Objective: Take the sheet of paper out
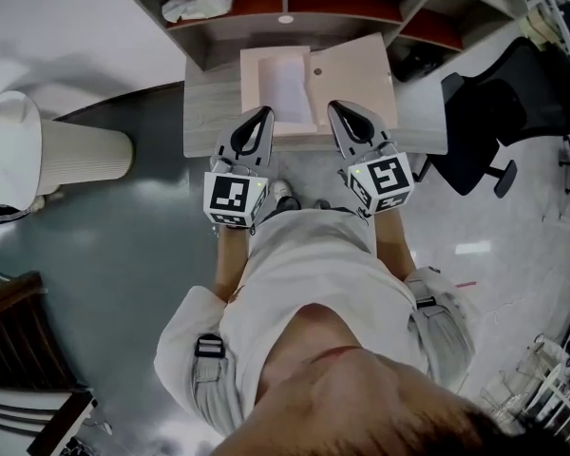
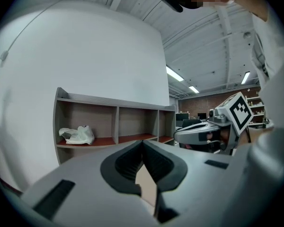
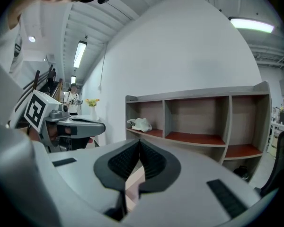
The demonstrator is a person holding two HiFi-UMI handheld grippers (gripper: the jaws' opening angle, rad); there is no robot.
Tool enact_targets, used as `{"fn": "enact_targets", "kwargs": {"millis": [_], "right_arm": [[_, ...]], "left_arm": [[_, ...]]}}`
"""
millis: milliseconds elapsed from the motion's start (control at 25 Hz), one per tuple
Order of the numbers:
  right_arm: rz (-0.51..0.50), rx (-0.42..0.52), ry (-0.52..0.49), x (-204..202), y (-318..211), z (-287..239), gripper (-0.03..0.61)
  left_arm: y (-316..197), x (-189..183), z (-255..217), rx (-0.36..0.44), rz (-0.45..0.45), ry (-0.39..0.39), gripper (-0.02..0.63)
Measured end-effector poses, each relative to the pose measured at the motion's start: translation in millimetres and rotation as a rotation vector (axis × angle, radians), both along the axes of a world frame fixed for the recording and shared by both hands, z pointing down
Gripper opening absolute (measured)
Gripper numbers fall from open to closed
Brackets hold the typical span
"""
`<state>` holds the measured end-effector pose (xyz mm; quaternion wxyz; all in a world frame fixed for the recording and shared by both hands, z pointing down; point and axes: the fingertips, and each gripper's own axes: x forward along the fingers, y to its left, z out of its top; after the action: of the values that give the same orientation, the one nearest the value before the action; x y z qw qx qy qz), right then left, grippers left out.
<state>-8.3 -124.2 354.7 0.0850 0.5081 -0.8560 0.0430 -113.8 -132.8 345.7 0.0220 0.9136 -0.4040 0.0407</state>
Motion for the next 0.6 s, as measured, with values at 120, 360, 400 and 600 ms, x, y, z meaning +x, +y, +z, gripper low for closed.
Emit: {"fn": "enact_targets", "kwargs": {"millis": [120,360,400,600], "right_arm": [[0.017,-0.003,0.021,-11,-14,2,0.021],[0.053,-0.001,0.040,-20,-32,4,0.021],[0.059,-0.003,0.042,-21,-34,5,0.021],[0.074,-0.042,0.040,-21,-45,17,0.021]], "left_arm": [[-18,-12,3,0.000,0.015,0.005,0.023],[-41,-21,7,0.002,0.059,0.018,0.023],[-44,-21,8,0.000,0.067,0.020,0.023],[-56,-16,19,-0.025,0.095,0.018,0.023]]}}
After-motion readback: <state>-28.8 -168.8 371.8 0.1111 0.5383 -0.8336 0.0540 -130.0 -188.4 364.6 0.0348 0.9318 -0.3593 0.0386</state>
